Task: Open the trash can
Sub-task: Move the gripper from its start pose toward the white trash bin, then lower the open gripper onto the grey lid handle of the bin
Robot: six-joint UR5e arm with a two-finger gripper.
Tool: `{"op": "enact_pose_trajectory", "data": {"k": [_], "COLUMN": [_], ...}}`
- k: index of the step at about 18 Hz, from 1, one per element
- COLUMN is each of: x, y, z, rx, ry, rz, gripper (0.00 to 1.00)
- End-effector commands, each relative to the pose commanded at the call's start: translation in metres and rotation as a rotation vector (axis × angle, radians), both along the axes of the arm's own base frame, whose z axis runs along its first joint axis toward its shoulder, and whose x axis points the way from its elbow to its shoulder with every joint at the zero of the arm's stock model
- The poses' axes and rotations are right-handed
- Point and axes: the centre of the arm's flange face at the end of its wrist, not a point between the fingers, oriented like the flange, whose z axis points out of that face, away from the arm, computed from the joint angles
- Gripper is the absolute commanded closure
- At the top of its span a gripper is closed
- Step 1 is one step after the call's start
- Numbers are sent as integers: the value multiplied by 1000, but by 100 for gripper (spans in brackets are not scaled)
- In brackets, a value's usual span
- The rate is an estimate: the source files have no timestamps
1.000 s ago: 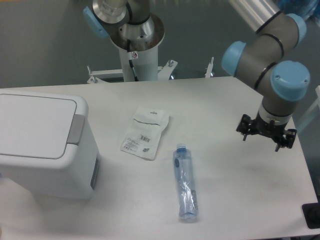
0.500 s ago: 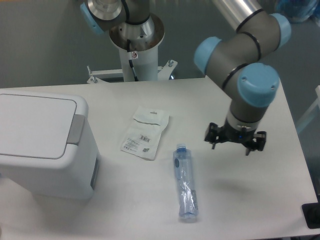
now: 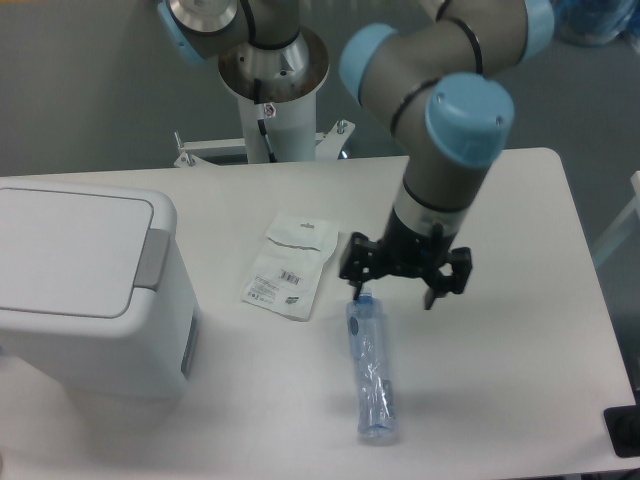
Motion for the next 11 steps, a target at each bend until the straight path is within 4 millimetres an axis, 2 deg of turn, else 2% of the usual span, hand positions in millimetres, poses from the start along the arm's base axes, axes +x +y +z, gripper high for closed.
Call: {"op": "enact_pose_trajectory", "data": {"k": [4, 5, 8, 11], "x": [14, 20, 56, 69], "y": [4, 5, 26, 35], "z": [6, 12, 28, 49], "rx": [60, 65, 80, 162], "ry": [-77, -79, -93, -134], "rz": [57, 67, 64, 40], "gripper": [0, 0, 0, 0]}}
